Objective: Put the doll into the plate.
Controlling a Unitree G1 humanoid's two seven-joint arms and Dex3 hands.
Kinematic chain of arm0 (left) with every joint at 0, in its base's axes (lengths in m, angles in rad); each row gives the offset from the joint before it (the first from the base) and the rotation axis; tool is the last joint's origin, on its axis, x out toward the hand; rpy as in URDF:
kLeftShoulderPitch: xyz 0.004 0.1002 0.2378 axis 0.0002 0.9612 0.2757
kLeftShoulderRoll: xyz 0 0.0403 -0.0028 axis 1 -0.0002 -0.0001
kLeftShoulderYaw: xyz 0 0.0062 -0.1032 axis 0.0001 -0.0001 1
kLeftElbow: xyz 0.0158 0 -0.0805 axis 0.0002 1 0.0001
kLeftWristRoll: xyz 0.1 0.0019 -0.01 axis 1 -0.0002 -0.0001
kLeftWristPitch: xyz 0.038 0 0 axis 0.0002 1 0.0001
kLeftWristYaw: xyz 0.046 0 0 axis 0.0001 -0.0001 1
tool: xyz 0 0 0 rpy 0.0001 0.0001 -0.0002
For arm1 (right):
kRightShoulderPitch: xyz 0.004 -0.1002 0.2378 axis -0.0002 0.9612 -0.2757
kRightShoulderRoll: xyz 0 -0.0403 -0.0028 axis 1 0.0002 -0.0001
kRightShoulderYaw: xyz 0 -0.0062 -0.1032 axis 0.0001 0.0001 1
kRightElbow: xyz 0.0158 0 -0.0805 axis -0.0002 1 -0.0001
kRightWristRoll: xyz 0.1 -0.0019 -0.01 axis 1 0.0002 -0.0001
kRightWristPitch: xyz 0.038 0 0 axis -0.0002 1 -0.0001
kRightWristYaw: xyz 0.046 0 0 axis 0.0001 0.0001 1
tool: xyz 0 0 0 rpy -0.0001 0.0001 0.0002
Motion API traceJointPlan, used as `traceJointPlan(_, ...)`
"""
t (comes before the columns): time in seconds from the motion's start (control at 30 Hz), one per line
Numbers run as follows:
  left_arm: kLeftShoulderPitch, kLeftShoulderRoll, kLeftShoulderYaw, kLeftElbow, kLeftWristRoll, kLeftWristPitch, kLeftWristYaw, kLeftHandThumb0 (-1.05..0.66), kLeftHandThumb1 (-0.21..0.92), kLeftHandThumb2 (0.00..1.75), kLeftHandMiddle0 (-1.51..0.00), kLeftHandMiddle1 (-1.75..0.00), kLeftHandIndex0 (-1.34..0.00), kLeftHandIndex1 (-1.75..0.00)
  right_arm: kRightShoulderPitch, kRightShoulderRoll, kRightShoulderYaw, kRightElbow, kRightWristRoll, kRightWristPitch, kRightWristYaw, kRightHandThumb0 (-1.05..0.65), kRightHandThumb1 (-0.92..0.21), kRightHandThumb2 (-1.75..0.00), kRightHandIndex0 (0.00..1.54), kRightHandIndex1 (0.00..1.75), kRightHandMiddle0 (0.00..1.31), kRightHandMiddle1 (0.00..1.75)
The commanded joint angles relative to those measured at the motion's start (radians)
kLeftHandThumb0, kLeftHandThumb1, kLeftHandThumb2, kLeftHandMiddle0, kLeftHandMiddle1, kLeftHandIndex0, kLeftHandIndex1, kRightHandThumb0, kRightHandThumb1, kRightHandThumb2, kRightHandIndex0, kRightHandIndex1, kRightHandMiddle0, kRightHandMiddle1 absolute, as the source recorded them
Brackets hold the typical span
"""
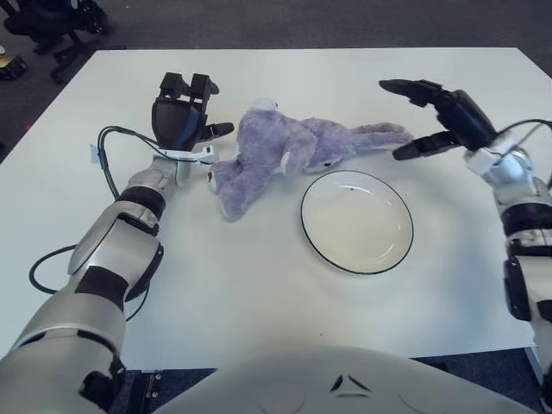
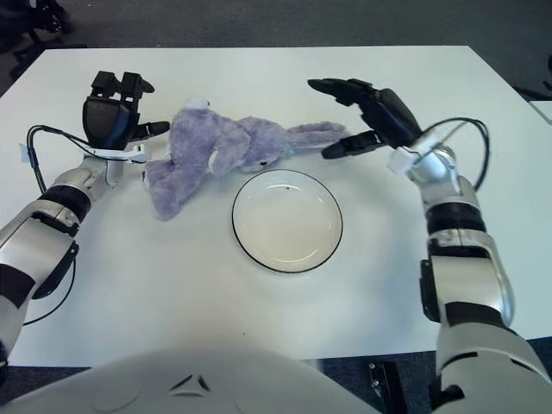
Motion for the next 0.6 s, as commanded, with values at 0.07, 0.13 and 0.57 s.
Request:
traceJointPlan(0.07,-0.004,0.006,-0.002,-0.003,0.004,0.008,0.003,0.0,0.92,0.4,-0.44,-1.44,-0.13,-1.63,0.006,0.035,0.041,-0.216,-0.037,0.304,0.086,-0.6,-0.91,-0.01,0.37,0.0,0.42,0.03)
traceJointPlan(0.13,-0.003,0.004,-0.003,-0.004,0.004,0.01,0.003,0.0,0.92,0.4,-0.44,-1.44,-0.14,-1.63,0.014,0.043,0.048,-0.256,-0.038,0.362,0.1,-0.59,-0.91,0.0,0.37,0.0,0.42,0.03)
traceJointPlan(0.57,0.003,-0.004,-0.005,-0.017,0.004,0.015,0.005,0.0,0.92,0.4,-0.44,-1.45,-0.14,-1.62,0.016,0.083,0.09,-0.323,-0.051,0.528,0.086,-0.54,-0.88,0.0,0.38,0.01,0.43,0.03)
